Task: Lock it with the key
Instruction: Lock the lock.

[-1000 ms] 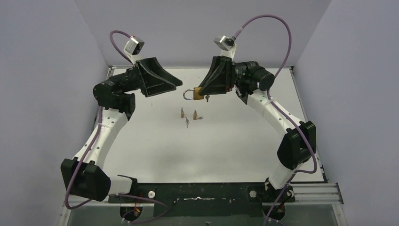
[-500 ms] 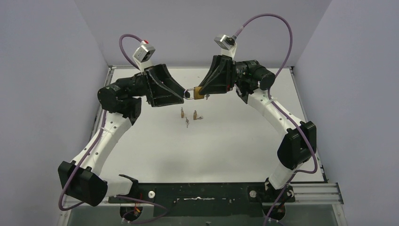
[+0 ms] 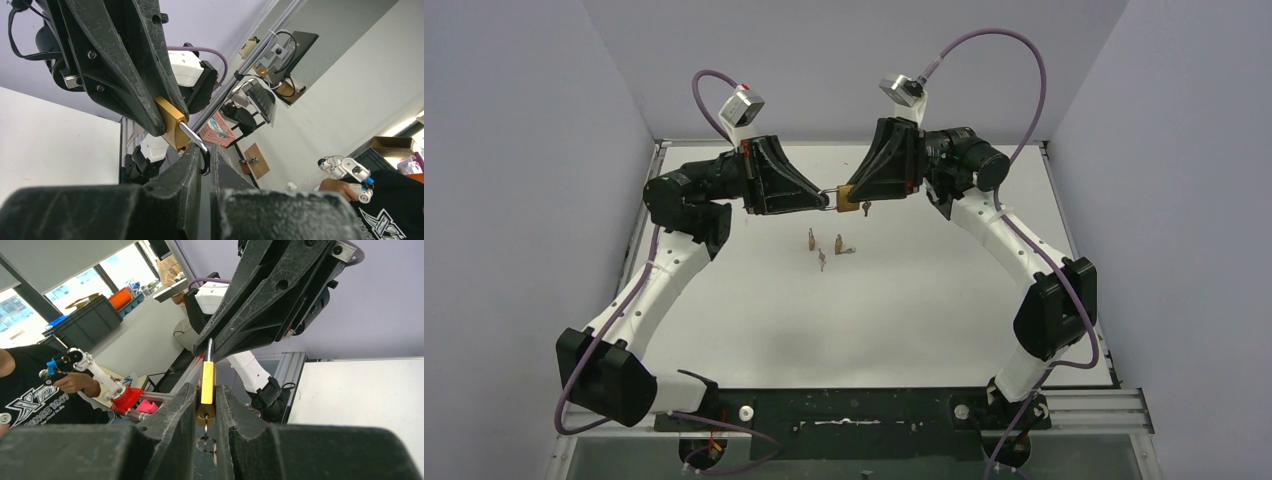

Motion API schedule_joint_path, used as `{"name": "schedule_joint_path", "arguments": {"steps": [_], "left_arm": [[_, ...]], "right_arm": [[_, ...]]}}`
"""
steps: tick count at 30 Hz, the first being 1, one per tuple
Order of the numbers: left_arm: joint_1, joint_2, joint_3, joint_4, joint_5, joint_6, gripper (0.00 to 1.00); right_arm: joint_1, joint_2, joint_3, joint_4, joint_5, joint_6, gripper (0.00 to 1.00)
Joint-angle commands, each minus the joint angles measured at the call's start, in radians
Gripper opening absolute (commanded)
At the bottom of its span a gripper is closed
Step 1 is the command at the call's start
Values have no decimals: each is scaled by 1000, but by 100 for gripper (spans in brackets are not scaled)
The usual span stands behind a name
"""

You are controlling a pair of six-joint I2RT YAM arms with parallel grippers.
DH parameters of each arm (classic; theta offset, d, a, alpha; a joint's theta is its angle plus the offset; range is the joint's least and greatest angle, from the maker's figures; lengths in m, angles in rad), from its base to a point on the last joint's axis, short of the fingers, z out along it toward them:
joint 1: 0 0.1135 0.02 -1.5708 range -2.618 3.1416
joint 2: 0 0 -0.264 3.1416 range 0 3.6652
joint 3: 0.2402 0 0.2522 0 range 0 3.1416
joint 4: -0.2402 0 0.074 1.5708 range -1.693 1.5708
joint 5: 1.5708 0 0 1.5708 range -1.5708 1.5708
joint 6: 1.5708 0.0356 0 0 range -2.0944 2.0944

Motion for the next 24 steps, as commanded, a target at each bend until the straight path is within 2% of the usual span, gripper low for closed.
{"name": "schedule_joint_path", "arguments": {"steps": [1,15,24], "left_arm": [[-4,-5,46,60,-9,-13,0],[-21,4,59,153,-31,-87,0],[-34,6,48,115,-66,-26,0]], "right_arm": [[2,-16,40,21,23,-2,0],[23,-9,47,24,6,5,0],[36,-3,50,25,17,-3,0]]}}
